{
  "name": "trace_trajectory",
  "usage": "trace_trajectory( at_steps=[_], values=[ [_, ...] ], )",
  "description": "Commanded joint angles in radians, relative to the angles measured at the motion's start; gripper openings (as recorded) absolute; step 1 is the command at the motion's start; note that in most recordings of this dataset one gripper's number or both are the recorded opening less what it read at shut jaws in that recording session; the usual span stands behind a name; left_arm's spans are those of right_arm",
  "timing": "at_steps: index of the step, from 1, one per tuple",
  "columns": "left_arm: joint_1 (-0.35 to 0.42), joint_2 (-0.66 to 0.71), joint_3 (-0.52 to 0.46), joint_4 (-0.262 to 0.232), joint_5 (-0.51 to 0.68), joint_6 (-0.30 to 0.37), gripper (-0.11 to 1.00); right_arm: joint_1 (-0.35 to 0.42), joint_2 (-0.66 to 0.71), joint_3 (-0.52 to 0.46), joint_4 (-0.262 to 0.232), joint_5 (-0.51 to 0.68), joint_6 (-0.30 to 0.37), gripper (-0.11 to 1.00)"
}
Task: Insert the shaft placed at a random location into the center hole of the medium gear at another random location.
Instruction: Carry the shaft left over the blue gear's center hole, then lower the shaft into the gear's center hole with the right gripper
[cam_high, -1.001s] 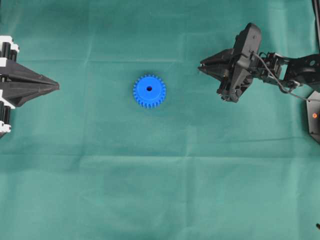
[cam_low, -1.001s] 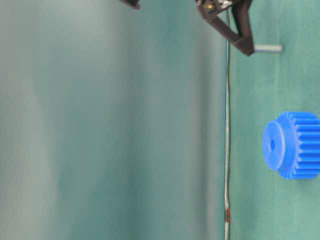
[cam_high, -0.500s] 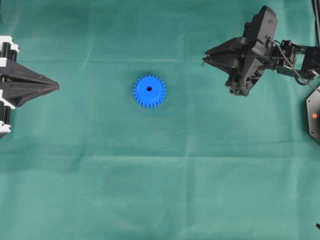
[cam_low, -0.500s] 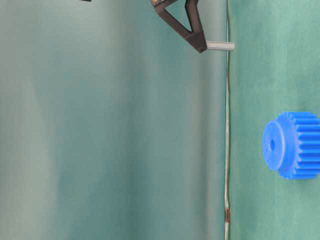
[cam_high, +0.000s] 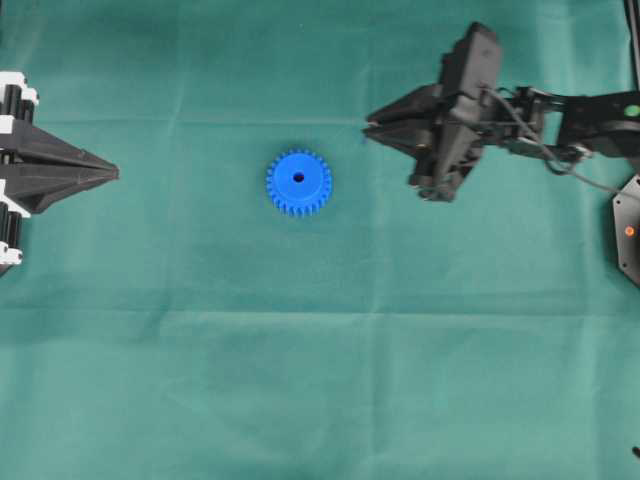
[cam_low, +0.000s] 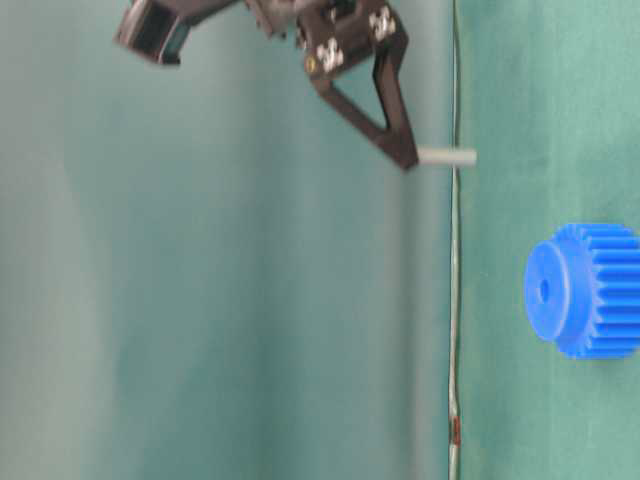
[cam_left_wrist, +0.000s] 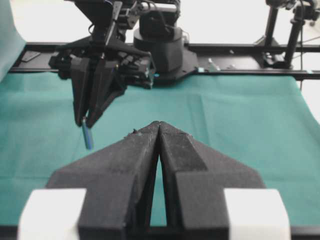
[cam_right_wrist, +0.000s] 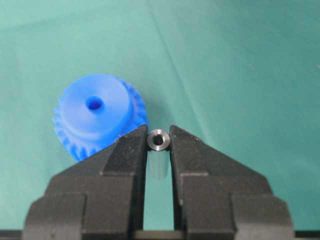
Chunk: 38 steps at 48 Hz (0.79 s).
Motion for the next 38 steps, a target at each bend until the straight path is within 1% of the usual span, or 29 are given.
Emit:
trace_trajectory(
  at_steps=[1,9,16,20,38],
  values=[
    [-0.002,0.008,-0.021,0.002,-0.005,-0.002,0.0,0.026,0.029,-0.081,-0.002,-0.021,-0.002,0.13],
    [-0.002,0.008,-0.021,0.002,-0.005,0.0,0.0,0.061,0.11,-0.178,-0.002,-0.023,-0.002,0.13],
    [-0.002,0.008,-0.021,0.002,-0.006,0.0,0.0,0.086,0.156,-0.229,-0.002,-0.023,-0.002,0.13],
    [-0.002,0.008,-0.021,0.002,-0.005,0.0,0.0,0.092,0.172,-0.239,-0.002,-0.023,-0.002,0.13],
    [0.0,0.008,-0.021,0.0,-0.002,-0.002,0.0,0.087,0.198,-0.232,0.002,-0.046,-0.002,0.13]
  ],
)
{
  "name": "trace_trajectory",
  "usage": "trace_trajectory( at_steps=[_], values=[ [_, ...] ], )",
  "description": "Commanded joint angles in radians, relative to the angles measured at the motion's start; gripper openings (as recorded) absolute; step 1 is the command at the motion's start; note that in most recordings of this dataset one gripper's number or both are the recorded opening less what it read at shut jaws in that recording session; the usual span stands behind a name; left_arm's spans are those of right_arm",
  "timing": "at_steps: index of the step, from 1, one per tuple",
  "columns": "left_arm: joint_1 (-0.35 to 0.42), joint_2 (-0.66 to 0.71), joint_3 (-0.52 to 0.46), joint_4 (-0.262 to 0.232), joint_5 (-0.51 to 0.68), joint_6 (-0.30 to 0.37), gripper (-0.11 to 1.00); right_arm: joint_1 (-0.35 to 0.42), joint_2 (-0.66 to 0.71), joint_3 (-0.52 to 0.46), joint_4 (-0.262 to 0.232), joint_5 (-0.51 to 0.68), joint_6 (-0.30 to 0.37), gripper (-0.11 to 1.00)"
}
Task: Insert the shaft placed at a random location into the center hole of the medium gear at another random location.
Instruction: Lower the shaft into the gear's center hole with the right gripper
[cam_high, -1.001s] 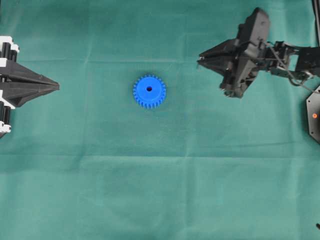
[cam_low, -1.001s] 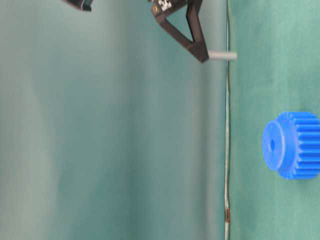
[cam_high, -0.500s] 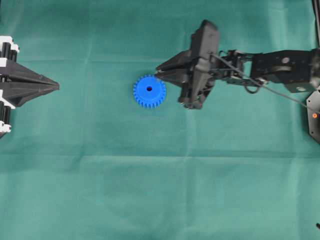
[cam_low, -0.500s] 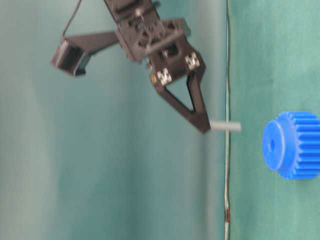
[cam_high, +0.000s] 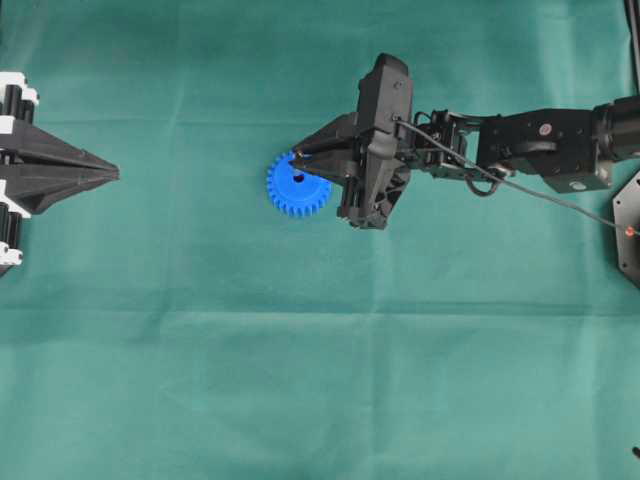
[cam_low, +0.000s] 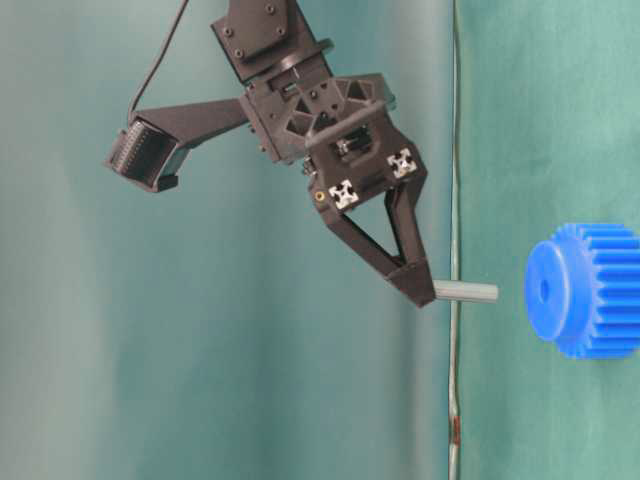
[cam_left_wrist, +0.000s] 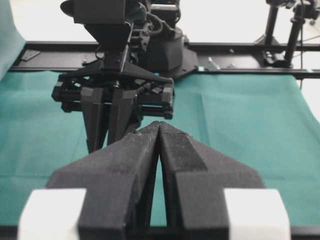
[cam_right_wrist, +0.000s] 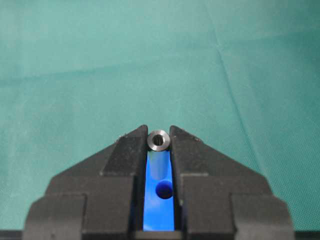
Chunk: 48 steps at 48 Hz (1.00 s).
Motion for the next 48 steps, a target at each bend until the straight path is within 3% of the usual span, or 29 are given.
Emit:
trace_trajectory(
  at_steps=[1,48],
  values=[
    [-0.002,0.009,-0.021,0.003,-0.005,-0.002,0.0,-0.003,0.003,-0.023,0.003,-0.032,-0.002,0.13],
    [-0.002,0.009,-0.018,0.003,-0.003,0.0,0.0,-0.008,0.115,-0.025,0.02,-0.058,0.0,0.13]
  ],
)
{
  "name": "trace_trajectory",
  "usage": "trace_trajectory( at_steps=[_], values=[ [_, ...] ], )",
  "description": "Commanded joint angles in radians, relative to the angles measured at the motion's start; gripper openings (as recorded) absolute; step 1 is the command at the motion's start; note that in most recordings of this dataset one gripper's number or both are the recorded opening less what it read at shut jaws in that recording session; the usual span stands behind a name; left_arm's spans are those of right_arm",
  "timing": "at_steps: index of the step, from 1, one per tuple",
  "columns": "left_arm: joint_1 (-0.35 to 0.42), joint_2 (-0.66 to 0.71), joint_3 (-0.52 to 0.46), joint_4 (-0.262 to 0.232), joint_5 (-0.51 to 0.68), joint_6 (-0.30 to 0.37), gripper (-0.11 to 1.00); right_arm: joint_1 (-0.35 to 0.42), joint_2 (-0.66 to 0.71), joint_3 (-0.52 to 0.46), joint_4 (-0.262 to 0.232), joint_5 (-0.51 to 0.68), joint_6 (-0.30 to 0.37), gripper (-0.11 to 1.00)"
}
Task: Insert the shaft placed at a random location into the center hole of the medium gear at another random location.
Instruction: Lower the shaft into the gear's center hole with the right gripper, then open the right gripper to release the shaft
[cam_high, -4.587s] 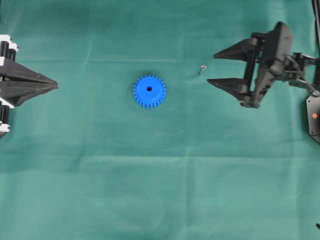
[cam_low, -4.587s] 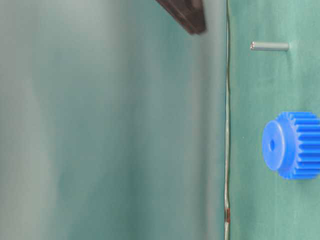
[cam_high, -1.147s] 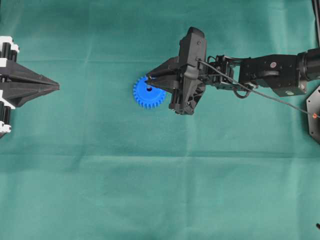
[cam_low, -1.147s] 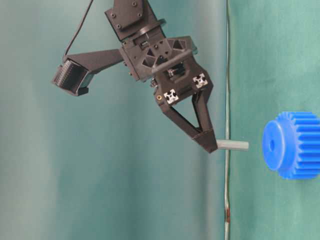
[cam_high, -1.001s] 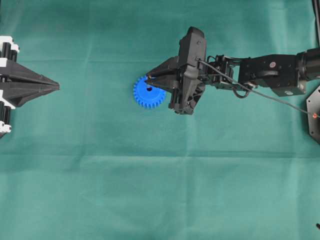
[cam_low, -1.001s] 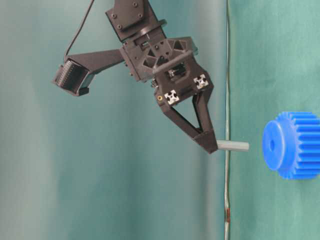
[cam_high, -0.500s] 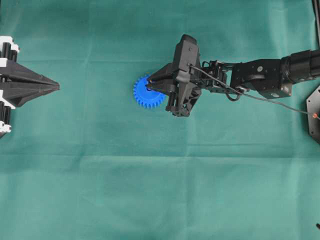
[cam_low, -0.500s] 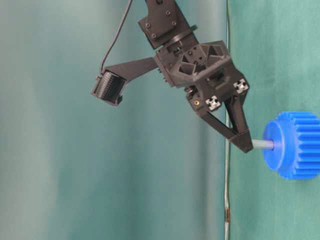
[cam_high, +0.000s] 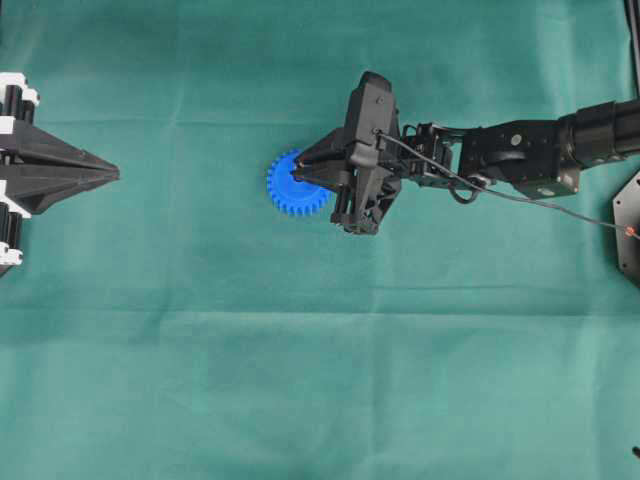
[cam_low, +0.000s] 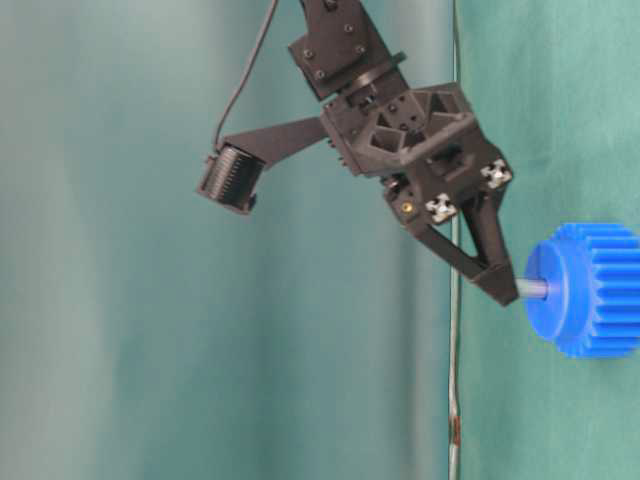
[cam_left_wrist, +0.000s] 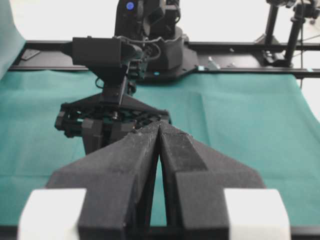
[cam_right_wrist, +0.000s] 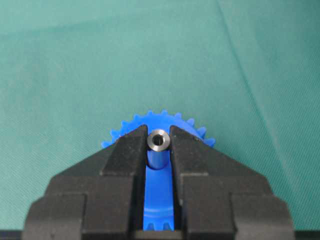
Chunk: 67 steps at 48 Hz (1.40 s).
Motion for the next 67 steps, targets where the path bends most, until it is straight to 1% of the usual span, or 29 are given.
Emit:
trace_trajectory(
  at_steps=[1,21,46,57,58,60,62,63,67],
  values=[
    [-0.002,0.008,-0.018,0.002,-0.003,0.0,0.0,-0.003,-0.002,-0.025,0.005,-0.015,0.0,0.13],
    [-0.002,0.008,-0.018,0.002,0.009,0.0,0.0,-0.003,0.038,-0.031,0.002,-0.017,0.0,0.13],
    [-0.002,0.008,-0.02,0.002,0.011,0.0,0.0,-0.003,0.038,-0.029,0.005,-0.012,0.003,0.13],
    [-0.002,0.008,-0.02,0.002,0.011,0.0,0.0,-0.003,0.038,-0.029,0.005,-0.005,0.006,0.15],
    [-0.002,0.008,-0.02,0.002,0.009,0.0,0.0,-0.003,0.037,-0.029,0.005,-0.003,0.006,0.17],
    [-0.002,0.008,-0.02,0.002,0.011,0.0,0.0,-0.003,0.038,-0.029,0.005,-0.005,0.008,0.25],
    [-0.002,0.008,-0.018,0.002,0.011,0.0,0.0,-0.002,0.037,-0.029,0.005,-0.005,0.008,0.36],
    [0.0,0.008,-0.018,0.002,0.011,0.0,0.0,-0.002,0.037,-0.031,0.005,-0.005,0.008,0.44],
    [-0.002,0.008,-0.02,0.002,0.009,0.0,0.0,0.003,0.037,-0.032,0.006,-0.003,0.008,0.66]
  ],
)
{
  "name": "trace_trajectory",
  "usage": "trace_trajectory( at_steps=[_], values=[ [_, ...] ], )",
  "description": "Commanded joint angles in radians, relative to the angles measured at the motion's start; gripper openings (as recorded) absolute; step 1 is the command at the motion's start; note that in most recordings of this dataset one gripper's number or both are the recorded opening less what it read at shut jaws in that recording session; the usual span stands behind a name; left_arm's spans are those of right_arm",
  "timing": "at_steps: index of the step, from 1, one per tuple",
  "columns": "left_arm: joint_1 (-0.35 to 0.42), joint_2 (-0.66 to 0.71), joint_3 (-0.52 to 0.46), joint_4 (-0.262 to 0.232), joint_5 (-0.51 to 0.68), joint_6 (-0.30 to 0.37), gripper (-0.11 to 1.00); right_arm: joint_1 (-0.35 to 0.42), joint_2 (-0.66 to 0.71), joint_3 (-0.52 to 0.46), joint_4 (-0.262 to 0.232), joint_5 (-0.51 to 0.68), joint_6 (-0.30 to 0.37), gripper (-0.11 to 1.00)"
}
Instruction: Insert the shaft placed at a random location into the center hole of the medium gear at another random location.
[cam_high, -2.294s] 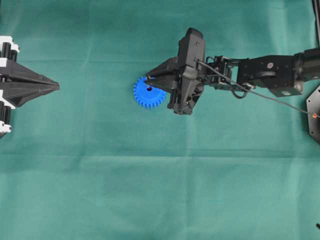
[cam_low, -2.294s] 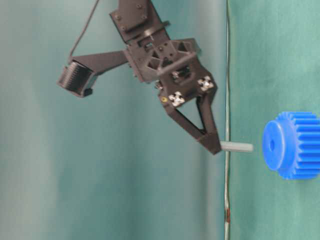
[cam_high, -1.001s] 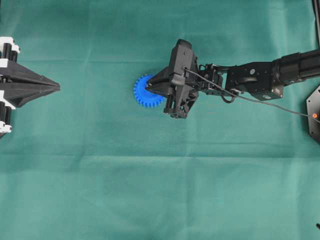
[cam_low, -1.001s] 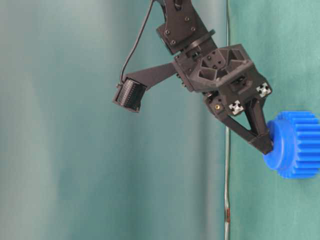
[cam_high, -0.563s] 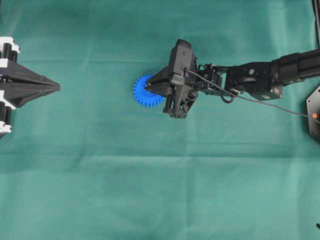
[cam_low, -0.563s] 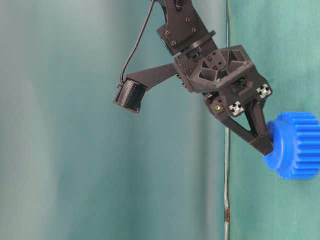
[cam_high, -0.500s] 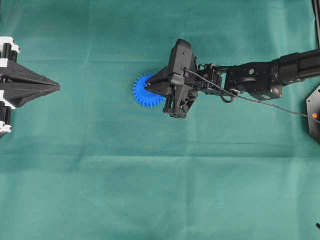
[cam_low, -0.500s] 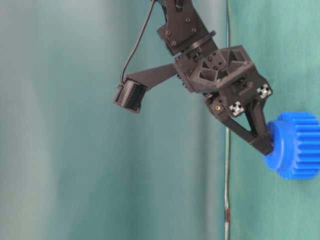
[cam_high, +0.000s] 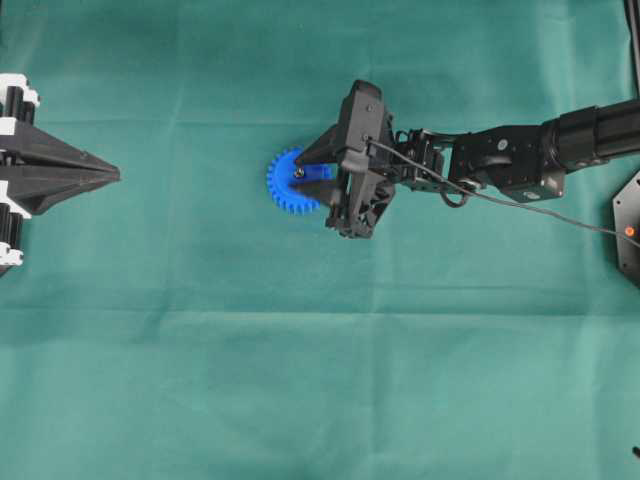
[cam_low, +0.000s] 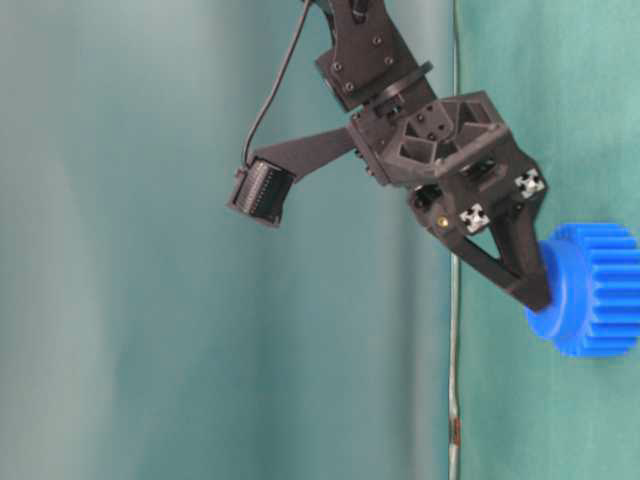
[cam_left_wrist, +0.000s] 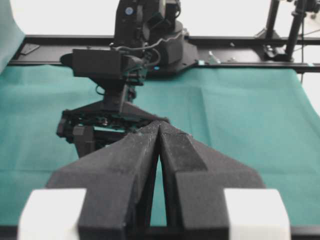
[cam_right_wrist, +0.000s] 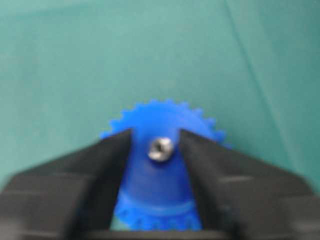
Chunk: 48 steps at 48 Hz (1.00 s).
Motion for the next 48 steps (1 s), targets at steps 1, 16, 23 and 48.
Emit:
trace_trajectory(
  at_steps=[1,16,23,48],
  values=[
    [-0.002,0.008,-0.02,0.003,-0.005,0.0,0.0,0.0,-0.012,-0.015,0.005,0.005,0.008,0.71],
    [-0.002,0.008,-0.02,0.003,-0.005,0.0,0.0,0.005,-0.089,-0.008,0.002,0.021,0.003,0.86],
    [-0.002,0.006,-0.02,0.003,-0.005,0.0,0.0,0.006,-0.181,-0.006,-0.008,0.072,-0.006,0.86],
    [-0.002,0.002,-0.02,0.003,-0.005,0.0,0.0,0.006,-0.515,0.049,-0.055,0.184,-0.031,0.86]
  ],
)
